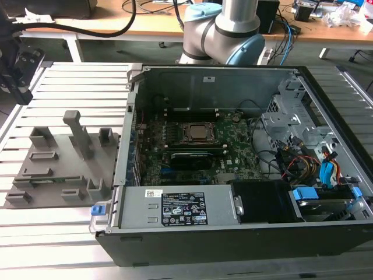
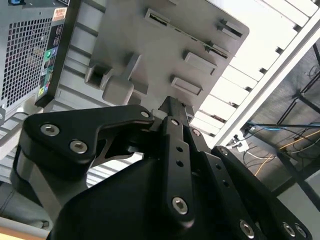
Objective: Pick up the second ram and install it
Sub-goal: 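Reach for the second ram, then pick up the second ram and move it above second insertion slot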
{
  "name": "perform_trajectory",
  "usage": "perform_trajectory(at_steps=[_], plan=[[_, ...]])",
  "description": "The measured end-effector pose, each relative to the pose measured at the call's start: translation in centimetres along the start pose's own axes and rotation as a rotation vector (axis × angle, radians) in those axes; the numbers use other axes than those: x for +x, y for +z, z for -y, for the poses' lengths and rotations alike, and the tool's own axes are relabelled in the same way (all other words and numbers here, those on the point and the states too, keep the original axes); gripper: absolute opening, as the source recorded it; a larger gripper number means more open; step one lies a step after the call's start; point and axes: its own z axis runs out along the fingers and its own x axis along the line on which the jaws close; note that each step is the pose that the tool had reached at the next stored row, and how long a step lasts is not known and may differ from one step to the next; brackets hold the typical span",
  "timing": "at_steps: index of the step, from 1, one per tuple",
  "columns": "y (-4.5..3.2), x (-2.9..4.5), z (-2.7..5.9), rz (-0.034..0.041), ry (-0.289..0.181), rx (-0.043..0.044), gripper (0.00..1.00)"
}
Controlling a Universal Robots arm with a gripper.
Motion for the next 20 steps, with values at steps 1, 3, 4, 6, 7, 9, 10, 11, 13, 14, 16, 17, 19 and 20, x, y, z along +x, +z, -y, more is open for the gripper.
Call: perform_trajectory(at_steps=[1,3,4,6,7,9,10,11,13,14,16,17,19,20], plan=[[0.00,0.00,0.00,-0.0001,-0.009,-0.0002,0.11],[0.01,0.00,0.00,-0.0002,-0.013,-0.0002,0.11],[0.00,0.00,0.00,-0.0002,-0.013,-0.0002,0.11],[0.00,0.00,0.00,-0.0002,-0.014,-0.0002,0.11],[0.00,0.00,0.00,-0.0002,-0.014,-0.0002,0.11],[0.01,0.00,0.00,-0.0002,-0.014,-0.0002,0.11],[0.01,0.00,0.00,-0.0001,-0.014,-0.0002,0.11],[0.00,0.00,0.00,-0.0002,-0.014,-0.0002,0.11],[0.01,0.00,0.00,-0.0001,-0.014,-0.0002,0.11],[0.01,0.00,0.00,-0.0001,-0.014,-0.0002,0.11],[0.00,0.00,0.00,-0.0002,-0.014,-0.0002,0.11],[0.01,0.00,0.00,-0.0003,-0.023,-0.0003,0.11],[0.00,0.00,0.00,-0.0012,-0.094,-0.0011,0.11],[0.00,0.00,0.00,-0.0016,-0.127,-0.0015,0.11]])
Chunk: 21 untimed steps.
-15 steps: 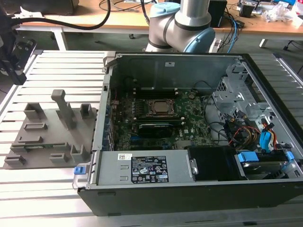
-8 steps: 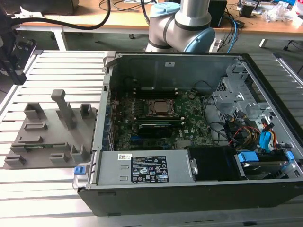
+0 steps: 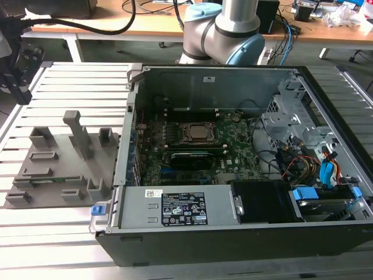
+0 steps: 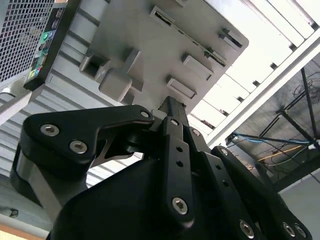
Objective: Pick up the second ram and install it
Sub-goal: 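Pick up the second ram and move it above second insertion slot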
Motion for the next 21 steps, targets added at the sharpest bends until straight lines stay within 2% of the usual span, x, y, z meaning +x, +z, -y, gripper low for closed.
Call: perform_trajectory(at_steps=[5,11,17,21], plan=[[0.00,0.00,0.00,-0.0020,-0.167,-0.0020,0.11],[0.00,0.00,0.00,-0.0033,-0.274,-0.0033,0.11],[0.00,0.00,0.00,-0.0041,-0.333,-0.0039,0.11],[0.00,0.00,0.00,-0.0049,-0.406,-0.0048,0.11]])
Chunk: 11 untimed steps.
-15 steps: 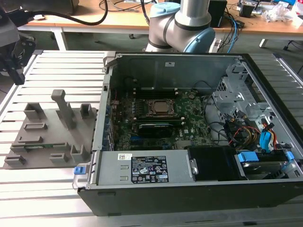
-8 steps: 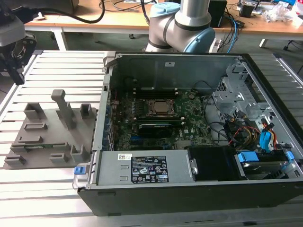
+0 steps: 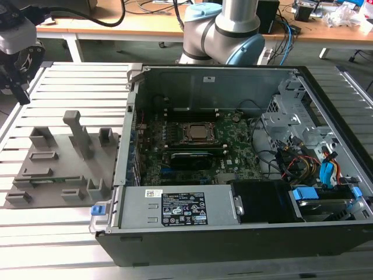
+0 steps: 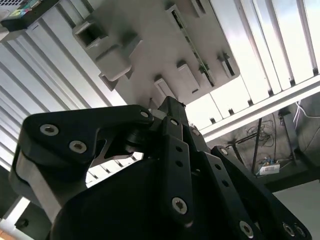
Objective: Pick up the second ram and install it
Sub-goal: 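Pick up the second ram and move it above second insertion slot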
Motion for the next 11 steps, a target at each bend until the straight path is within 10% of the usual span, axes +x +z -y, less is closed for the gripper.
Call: perform_trajectory(at_steps=[11], plan=[[0.00,0.00,0.00,-0.0024,-0.194,-0.0023,0.11]])
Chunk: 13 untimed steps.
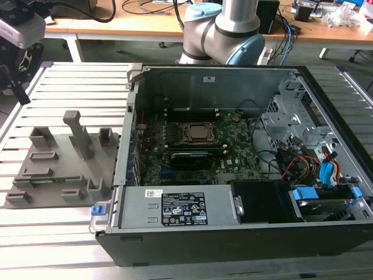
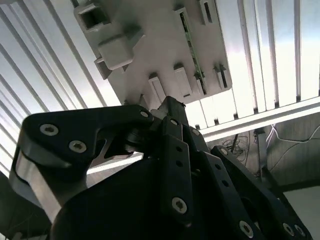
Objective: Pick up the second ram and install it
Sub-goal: 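Pick up the second ram and move it above second insertion slot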
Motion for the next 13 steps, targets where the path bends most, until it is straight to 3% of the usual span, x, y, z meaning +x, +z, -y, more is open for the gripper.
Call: perform_trajectory(at_steps=[6,13], plan=[[0.00,0.00,0.00,-0.0010,-0.085,-0.0010,0.11],[0.00,0.00,0.00,-0.0029,-0.235,-0.0028,0.11]])
